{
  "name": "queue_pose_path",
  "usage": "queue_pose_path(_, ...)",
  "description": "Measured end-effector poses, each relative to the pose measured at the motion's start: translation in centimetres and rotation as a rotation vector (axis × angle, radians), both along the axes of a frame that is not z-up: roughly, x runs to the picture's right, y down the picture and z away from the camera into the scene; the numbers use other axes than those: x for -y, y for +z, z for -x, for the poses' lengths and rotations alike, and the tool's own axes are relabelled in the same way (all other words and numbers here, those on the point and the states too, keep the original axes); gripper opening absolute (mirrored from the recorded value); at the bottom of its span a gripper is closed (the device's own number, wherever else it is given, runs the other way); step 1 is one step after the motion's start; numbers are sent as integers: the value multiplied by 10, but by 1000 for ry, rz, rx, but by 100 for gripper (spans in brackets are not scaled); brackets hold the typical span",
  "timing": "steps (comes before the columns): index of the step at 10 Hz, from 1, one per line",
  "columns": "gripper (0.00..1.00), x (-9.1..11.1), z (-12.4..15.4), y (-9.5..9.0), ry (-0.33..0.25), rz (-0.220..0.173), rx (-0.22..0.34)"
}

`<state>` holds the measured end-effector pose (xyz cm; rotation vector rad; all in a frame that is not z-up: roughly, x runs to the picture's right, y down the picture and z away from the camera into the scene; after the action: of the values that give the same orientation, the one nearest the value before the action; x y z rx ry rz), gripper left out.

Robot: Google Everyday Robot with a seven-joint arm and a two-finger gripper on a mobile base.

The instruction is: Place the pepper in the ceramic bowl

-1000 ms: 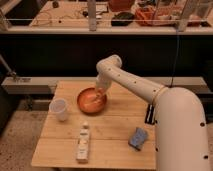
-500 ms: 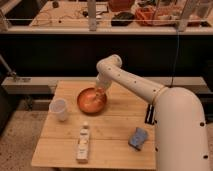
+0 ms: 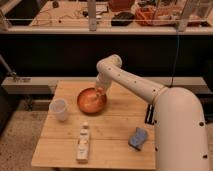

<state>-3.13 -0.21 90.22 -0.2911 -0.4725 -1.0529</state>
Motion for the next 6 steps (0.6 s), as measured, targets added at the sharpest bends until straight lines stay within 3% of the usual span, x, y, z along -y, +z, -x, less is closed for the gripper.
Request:
queue_pose_path(3,58,1,-1,0,-3,-1,2)
queue_pose_path(4,53,1,-1,0,-4,-1,3)
queue_pose_path(6,33,1,-1,1,-9,-2,6)
